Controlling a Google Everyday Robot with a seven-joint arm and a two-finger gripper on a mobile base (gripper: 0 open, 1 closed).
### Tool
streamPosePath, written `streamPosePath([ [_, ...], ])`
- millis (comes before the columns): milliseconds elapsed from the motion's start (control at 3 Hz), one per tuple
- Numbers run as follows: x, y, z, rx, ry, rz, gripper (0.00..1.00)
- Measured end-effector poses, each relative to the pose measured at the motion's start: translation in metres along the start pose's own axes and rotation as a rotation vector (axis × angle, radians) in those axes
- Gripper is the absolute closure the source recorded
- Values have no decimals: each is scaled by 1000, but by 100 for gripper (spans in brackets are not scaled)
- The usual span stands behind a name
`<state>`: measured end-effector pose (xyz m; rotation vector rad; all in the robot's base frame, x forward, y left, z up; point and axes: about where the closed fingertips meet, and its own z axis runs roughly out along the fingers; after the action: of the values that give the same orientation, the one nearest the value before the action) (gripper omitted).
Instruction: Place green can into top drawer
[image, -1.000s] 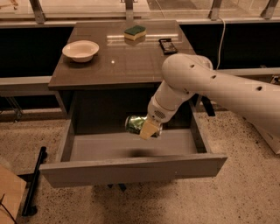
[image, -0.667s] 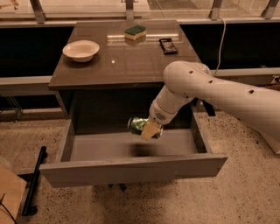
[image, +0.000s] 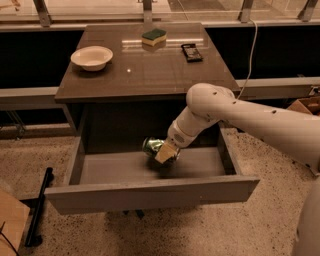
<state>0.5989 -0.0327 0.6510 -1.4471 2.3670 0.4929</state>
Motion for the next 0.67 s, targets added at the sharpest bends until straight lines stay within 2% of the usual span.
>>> streamPosePath([
  [667, 1, 2, 3, -6, 7, -4, 4],
])
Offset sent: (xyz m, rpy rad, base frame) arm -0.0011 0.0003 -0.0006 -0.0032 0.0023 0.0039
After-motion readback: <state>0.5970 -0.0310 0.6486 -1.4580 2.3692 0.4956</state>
